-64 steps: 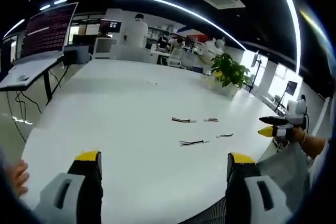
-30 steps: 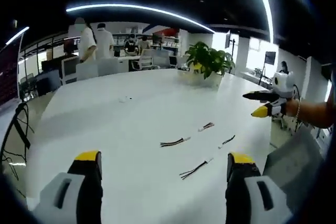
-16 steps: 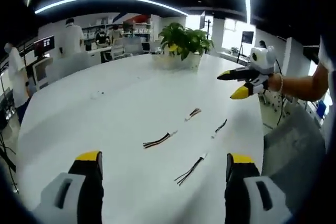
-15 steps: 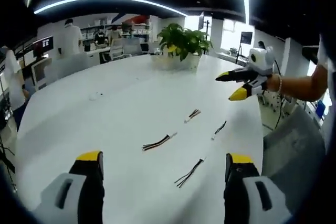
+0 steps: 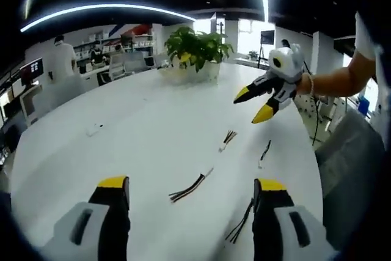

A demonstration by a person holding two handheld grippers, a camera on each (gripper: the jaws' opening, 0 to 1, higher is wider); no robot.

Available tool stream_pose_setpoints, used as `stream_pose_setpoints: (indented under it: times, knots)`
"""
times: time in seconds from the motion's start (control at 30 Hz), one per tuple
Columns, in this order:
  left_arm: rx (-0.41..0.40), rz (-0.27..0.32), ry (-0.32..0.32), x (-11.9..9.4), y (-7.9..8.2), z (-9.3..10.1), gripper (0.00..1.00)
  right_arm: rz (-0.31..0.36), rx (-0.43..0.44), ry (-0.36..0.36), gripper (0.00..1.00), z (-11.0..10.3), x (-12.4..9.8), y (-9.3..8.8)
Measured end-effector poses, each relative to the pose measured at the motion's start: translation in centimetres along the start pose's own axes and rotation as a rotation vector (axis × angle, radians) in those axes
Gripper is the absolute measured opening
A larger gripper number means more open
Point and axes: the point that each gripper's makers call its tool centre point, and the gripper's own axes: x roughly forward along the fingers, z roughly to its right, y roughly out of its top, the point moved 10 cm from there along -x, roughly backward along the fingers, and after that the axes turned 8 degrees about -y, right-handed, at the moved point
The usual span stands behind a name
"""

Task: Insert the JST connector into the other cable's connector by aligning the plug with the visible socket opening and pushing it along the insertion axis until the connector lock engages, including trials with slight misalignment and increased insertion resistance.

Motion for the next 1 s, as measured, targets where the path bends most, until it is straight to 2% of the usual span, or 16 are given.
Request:
stream_pose_setpoints:
  times: [0.13,0.3,0.37,0.43,0.73,0.87,1.0]
  knots:
    - [0.028,-0.013,-0.028,1.4,-0.6,-0.7,0.8,-0.01,-0.011,0.023,0.4,0.1,1.0,-0.1]
    - [0.048,0.013,-0.064,2.6,-0.5,-0.8,0.77,-0.017,-0.038,0.057,0.38,0.2,2.0,-0.3]
    - [0.06,0.022,-0.079,3.0,-0.5,-0.9,0.72,-0.032,-0.047,0.072,0.36,0.2,2.5,-0.4]
    - [0.065,0.024,-0.084,3.3,-0.7,-1.0,0.69,-0.035,-0.062,0.081,0.33,0.1,2.8,-0.4]
    - [0.06,0.028,-0.099,5.1,-1.4,-1.5,0.67,-0.042,-0.092,0.142,0.3,-0.8,4.4,-0.5]
    - [0.06,0.044,-0.121,5.7,-1.6,-1.1,0.6,-0.047,-0.097,0.164,0.27,-1.4,4.9,-0.6]
    - [0.094,0.045,-0.126,6.1,-1.7,-0.8,0.52,-0.044,-0.09,0.178,0.26,-1.8,5.4,-0.7]
